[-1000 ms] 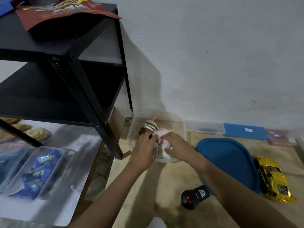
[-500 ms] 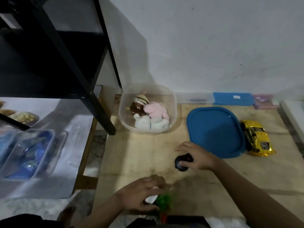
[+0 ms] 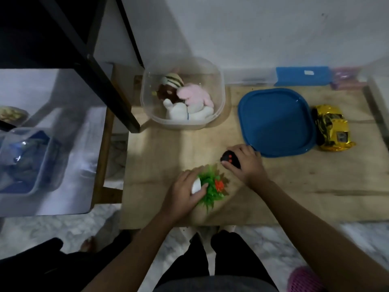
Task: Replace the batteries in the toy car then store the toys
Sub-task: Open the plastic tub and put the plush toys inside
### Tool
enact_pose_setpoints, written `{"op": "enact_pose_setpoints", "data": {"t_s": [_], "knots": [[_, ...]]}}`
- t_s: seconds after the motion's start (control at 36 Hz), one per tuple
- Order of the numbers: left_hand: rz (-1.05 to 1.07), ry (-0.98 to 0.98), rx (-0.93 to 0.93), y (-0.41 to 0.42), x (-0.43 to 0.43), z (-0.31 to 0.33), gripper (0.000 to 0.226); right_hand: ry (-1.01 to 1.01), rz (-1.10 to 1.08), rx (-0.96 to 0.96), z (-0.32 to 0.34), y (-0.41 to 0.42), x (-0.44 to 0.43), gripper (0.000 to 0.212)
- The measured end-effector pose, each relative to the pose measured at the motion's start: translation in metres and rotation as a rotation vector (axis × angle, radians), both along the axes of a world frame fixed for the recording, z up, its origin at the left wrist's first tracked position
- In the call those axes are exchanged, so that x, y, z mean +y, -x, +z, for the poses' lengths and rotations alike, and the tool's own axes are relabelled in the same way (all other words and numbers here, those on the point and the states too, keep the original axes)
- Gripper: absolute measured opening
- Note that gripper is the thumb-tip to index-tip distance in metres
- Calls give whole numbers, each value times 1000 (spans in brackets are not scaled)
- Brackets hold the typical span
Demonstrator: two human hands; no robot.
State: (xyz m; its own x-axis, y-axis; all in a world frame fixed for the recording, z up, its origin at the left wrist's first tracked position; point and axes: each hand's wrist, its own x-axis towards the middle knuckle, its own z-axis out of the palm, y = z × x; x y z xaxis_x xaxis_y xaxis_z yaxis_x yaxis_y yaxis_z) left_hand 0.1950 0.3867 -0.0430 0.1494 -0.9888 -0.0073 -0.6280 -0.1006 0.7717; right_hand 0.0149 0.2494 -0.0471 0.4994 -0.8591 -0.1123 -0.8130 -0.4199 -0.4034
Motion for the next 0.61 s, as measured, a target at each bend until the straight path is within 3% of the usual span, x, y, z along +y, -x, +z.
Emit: {"op": "enact_pose_setpoints", "data": {"t_s": [0.11,0.22,0.31,0.61], "knots": [[226,-34,66,2,-7,4,59,9,-63,-53,-2,-6,6,54],[253,-86,46,0,-14,8,70,-164,64,-172,8,7,4,65],[173,-125,-32,-2,-11,10,74,-264,124,-137,11,15,-1,69],[-195,-239,-121,-22,-11,16,95,-155,47,-157,14,6,-2,62]]}}
